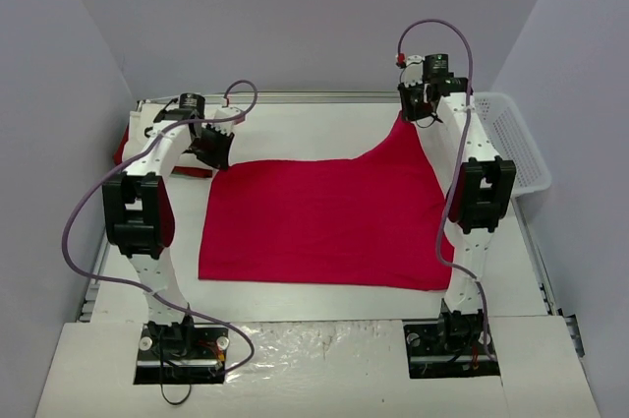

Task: Fold and stack the t-shirts
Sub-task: Grap the side of the flattened tshirt furthest away from the robot with both arms, then fold the other side of the tshirt into a rectangle

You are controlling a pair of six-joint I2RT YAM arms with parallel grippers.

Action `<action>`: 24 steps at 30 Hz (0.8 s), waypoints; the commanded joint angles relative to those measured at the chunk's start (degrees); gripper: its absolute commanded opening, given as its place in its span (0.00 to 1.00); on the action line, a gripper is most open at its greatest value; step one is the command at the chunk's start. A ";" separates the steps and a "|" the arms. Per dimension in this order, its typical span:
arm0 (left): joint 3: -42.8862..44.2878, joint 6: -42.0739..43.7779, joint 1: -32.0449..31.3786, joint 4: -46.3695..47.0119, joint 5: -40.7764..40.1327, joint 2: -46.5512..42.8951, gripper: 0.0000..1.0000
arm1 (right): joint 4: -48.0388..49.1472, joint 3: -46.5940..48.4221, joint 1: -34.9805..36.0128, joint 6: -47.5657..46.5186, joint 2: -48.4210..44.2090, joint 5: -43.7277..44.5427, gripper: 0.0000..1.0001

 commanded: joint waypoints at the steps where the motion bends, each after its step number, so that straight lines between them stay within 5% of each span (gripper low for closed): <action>1: -1.81 1.36 0.94 -0.47 3.23 -6.11 0.03 | -2.09 -4.11 -0.19 -0.79 -5.79 -0.78 0.00; 24: -17.89 6.37 7.88 1.91 7.71 -20.44 0.02 | -12.89 -30.57 -0.54 -5.18 -36.03 3.61 0.00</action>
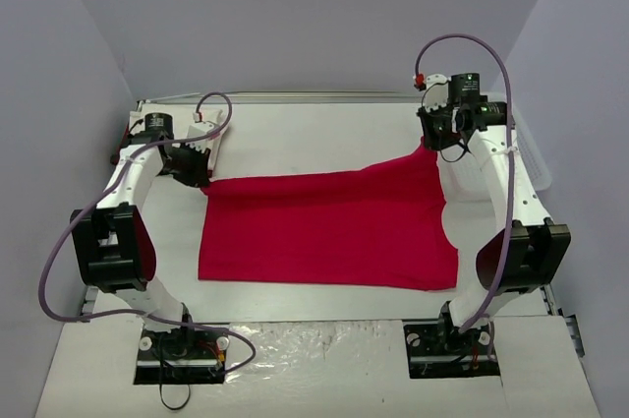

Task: Fold and stack the t-shirts
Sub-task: Fold the other side of the tshirt into a rectangle

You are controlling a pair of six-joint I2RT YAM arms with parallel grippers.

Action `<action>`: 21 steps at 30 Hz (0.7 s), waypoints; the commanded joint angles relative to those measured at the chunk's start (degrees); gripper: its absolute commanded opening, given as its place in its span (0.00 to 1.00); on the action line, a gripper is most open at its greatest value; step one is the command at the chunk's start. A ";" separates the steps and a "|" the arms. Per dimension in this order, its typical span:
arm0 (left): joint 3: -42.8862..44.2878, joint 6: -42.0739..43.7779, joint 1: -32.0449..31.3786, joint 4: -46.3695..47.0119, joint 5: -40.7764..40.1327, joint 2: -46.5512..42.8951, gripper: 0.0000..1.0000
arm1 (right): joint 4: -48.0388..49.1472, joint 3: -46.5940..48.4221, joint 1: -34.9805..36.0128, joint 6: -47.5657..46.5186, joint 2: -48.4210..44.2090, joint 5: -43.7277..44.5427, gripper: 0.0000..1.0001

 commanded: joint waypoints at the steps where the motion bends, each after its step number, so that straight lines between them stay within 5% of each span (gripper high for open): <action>1: -0.67 2.96 0.71 0.01 2.16 -4.75 0.02 | -6.17 -3.72 -0.43 -3.00 -3.09 0.84 0.00; 21: -10.61 5.68 0.80 0.80 2.52 -9.76 0.02 | -16.72 -18.23 -0.34 -8.63 -16.37 2.77 0.00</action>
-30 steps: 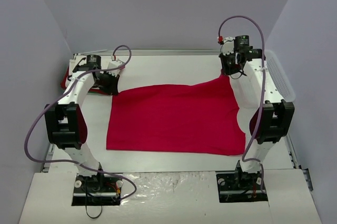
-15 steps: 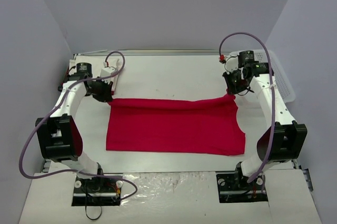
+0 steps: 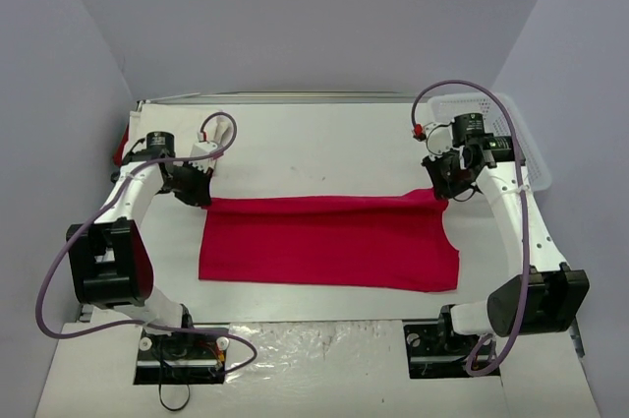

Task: Fold and stack the t-shirts
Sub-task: Fold the other side of the tshirt into a rectangle

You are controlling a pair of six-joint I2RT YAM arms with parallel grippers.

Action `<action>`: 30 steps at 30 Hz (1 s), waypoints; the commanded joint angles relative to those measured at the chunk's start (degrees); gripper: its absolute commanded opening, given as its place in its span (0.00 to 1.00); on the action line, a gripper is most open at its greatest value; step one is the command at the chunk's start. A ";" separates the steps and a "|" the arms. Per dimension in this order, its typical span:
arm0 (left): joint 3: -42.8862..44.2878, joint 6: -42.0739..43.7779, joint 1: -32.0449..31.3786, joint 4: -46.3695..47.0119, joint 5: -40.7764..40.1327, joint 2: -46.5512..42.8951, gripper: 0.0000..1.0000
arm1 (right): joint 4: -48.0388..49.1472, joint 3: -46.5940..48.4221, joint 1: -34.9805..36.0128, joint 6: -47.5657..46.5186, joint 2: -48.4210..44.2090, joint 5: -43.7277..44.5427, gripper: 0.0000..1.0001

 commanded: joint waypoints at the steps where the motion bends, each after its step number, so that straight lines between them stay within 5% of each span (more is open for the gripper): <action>1: -0.36 1.79 0.48 0.01 1.10 -4.19 0.02 | -5.00 -1.53 -0.34 -1.66 -2.25 0.87 0.00; 24: -8.26 4.96 0.48 1.59 -0.49 -4.63 0.07 | -7.64 -14.19 0.10 -7.63 -2.78 -3.18 0.00; 25: -8.53 5.05 0.48 1.33 -0.49 -4.63 0.13 | -7.64 -14.71 0.18 -7.98 -2.78 -3.00 0.04; 28: -9.41 6.54 0.48 -0.16 0.13 -5.60 0.22 | -8.25 -16.04 0.18 -8.95 -3.05 -2.47 0.42; 30: -9.76 7.68 0.39 -0.86 0.13 -6.21 0.25 | -9.57 -15.60 0.18 -9.83 -2.61 -2.74 0.48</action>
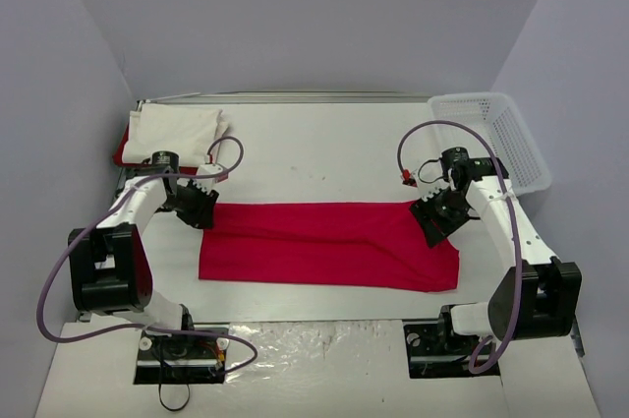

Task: Fold and stack the t-shirts
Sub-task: Fold the other side of the tshirt into a rectangle

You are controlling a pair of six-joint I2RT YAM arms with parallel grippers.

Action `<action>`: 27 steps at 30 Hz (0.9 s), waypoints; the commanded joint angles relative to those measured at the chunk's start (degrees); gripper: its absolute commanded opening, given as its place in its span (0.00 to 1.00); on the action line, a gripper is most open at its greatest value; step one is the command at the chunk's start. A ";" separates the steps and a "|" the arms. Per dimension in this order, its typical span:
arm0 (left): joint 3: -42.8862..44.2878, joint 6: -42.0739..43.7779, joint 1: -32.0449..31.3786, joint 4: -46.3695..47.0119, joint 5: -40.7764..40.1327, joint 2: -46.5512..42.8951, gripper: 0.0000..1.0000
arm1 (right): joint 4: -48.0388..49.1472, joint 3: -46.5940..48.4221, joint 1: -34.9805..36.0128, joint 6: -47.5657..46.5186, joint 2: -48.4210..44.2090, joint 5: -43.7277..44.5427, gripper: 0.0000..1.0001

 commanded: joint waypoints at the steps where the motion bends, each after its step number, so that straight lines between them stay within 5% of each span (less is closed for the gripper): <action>1: 0.05 3.42 0.48 -3.27 1.04 -4.03 0.27 | -4.90 0.25 0.03 -2.38 -0.57 -0.09 0.49; 4: 0.14 4.57 0.48 -5.12 1.31 -5.17 0.34 | -5.25 0.78 0.12 -2.73 0.04 0.44 0.50; 20: -1.53 5.62 0.30 -6.36 1.75 -3.95 0.33 | -0.34 -1.42 -0.06 -3.88 4.26 0.52 0.45; 23: -0.39 5.36 -0.05 -5.74 1.49 -2.10 0.33 | 2.29 -2.12 0.03 -3.35 6.62 0.35 0.30; 24: -0.13 5.27 -0.66 -5.39 0.79 -1.23 0.32 | 2.92 -2.30 0.03 -3.18 7.24 0.09 0.18; 27: 1.37 4.74 -2.33 -5.12 -0.35 0.53 0.28 | 5.38 -2.48 0.03 -3.00 12.50 -0.79 0.08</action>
